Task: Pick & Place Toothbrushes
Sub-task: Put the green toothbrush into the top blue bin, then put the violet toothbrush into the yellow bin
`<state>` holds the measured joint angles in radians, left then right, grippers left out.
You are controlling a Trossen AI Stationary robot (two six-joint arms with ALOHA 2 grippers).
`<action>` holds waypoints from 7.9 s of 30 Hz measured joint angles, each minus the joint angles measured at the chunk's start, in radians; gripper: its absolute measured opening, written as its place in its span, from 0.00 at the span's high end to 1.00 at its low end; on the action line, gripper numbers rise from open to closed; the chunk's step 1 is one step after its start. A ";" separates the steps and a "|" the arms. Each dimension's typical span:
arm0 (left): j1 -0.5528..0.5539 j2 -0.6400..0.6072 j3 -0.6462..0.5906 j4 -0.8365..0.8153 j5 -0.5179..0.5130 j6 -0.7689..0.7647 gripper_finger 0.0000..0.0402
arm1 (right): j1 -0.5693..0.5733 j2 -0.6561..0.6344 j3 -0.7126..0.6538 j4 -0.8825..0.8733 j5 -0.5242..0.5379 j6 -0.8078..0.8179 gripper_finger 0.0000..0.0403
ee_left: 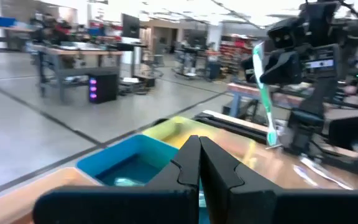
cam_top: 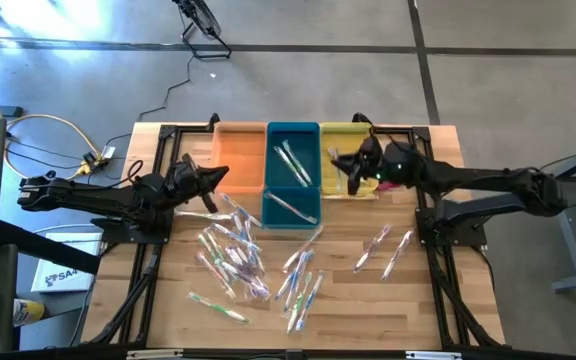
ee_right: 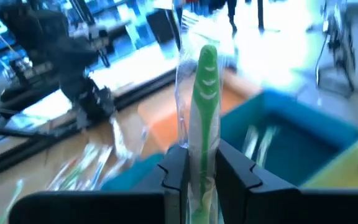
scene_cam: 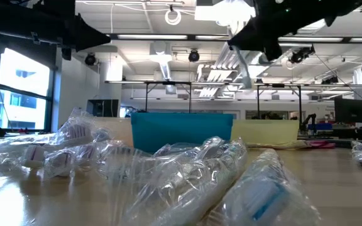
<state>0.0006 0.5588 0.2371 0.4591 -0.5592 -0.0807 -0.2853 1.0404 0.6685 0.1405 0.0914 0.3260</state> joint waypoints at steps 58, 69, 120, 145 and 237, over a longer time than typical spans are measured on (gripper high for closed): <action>0.000 0.000 0.000 -0.016 -0.061 -0.003 1.00 | -0.323 0.779 0.536 0.019 -0.486 -0.064 0.89; 0.000 0.000 0.000 -0.024 -0.061 -0.006 1.00 | -0.319 0.780 0.536 -0.026 -0.457 -0.057 0.89; 0.000 0.000 -0.001 -0.045 -0.062 -0.033 1.00 | -0.311 0.668 0.535 -0.059 -0.384 -0.042 0.62; 0.000 0.000 -0.001 -0.047 -0.035 -0.034 1.00 | -0.310 0.636 0.535 -0.085 -0.519 -0.222 0.84; 0.000 0.002 -0.001 -0.149 -0.168 -0.064 1.00 | -0.186 0.243 0.058 0.049 -0.357 -0.251 1.00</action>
<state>0.0002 0.5610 0.2363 0.3103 -0.7273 -0.1452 -0.4718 1.2832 0.7268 0.1891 -0.2652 0.0752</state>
